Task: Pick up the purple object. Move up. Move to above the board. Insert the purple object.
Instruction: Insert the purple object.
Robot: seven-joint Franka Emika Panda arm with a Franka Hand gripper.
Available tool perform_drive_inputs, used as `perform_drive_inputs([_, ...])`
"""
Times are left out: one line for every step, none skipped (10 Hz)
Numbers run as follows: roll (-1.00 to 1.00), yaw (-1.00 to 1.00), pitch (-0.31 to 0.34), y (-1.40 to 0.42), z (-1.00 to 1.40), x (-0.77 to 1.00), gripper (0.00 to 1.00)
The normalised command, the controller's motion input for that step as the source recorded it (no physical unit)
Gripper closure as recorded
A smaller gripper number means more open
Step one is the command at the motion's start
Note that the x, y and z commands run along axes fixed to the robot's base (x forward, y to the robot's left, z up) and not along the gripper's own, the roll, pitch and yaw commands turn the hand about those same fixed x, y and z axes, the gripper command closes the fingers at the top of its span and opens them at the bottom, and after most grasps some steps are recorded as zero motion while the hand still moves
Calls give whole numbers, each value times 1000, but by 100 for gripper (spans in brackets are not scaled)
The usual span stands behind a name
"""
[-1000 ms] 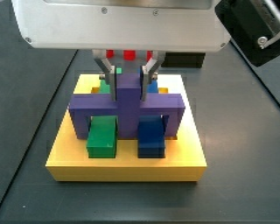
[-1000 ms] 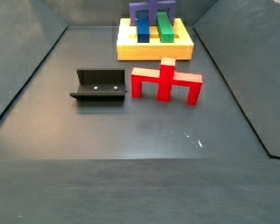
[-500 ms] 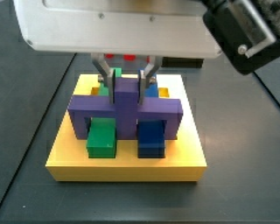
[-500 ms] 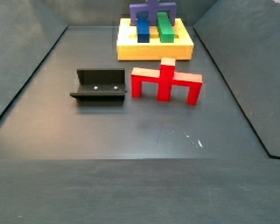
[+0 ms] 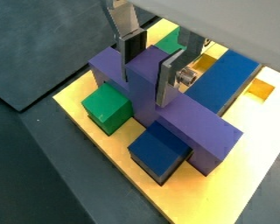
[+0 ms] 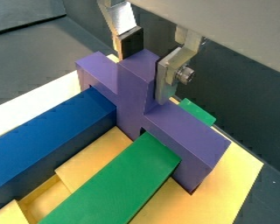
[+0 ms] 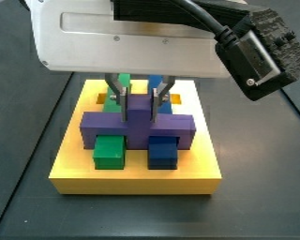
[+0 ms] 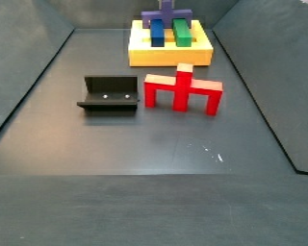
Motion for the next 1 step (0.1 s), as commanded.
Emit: perform_drive_inputs([0, 0, 0, 0, 0, 0, 100])
